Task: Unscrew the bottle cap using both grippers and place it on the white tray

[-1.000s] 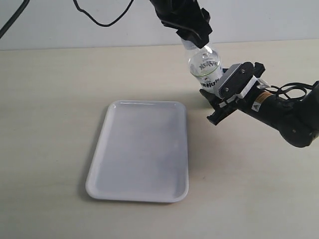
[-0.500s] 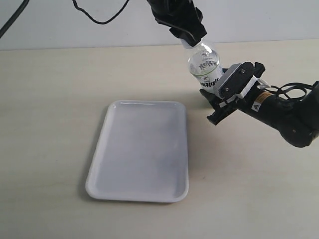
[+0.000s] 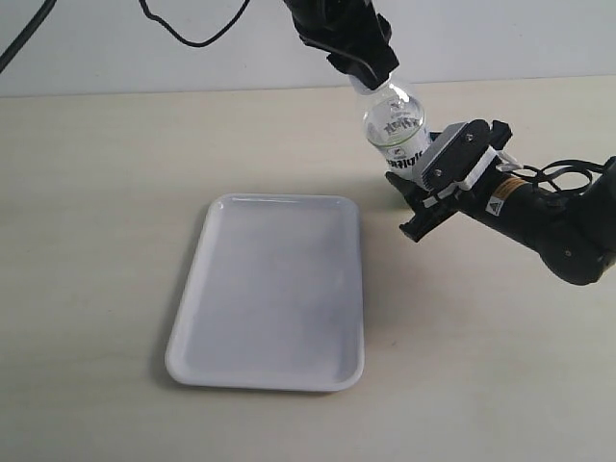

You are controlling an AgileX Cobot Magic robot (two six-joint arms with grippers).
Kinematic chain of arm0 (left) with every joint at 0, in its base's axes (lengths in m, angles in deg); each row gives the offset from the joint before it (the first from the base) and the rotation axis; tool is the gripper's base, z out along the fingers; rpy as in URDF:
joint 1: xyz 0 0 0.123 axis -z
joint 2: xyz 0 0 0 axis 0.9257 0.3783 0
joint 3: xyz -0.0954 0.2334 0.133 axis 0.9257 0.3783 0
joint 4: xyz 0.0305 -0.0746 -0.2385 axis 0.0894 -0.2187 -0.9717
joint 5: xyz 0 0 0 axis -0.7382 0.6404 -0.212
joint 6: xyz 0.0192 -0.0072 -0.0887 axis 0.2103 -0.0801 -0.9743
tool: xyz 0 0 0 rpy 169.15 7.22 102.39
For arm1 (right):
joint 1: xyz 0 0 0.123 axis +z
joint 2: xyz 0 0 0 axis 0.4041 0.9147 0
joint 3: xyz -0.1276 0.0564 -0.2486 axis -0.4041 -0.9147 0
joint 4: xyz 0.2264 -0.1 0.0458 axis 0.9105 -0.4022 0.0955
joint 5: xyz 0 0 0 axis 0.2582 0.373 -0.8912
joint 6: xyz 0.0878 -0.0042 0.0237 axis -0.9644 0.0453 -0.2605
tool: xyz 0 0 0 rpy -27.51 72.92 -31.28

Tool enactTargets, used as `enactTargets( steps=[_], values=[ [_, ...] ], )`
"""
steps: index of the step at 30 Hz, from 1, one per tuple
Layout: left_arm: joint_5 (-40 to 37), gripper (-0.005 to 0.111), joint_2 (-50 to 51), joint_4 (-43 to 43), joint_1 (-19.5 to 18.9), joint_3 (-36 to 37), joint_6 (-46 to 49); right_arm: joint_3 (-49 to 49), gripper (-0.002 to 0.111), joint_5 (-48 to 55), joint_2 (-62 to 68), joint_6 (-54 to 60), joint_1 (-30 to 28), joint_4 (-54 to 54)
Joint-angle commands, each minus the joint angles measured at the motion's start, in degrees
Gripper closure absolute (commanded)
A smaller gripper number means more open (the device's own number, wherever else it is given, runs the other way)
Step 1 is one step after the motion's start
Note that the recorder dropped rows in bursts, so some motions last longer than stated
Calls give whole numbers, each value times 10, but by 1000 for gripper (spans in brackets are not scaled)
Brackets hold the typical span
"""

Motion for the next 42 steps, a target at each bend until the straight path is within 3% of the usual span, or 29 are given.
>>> enactTargets(
  steps=[1, 7, 16, 22, 25, 32, 34, 42],
  values=[
    [-11, 107, -5, -35, -1, -5, -56, 1, 108, 6, 0, 2, -1, -5],
    [-42, 107, -5, -39, -1, -5, -182, 1, 108, 6, 0, 2, -1, -5],
    [-50, 107, -5, -39, -3, -5, -298, 1, 108, 6, 0, 2, -1, -5],
    [-48, 106, -5, -35, -3, -5, -310, 1, 108, 8, 0, 1, -1, -5],
    [-44, 93, -5, -35, -3, -5, -309, 1, 108, 8, 0, 1, -1, -5],
    [-40, 43, -5, -33, -4, -5, -296, 1, 108, 9, 0, 1, -1, -5],
    [-38, 39, -6, -33, -6, -5, -275, 1, 108, 9, 0, 1, -1, -5],
    [-33, 39, -19, -16, -8, -19, -148, 1, 108, 10, 0, 1, -1, -5]
  ],
)
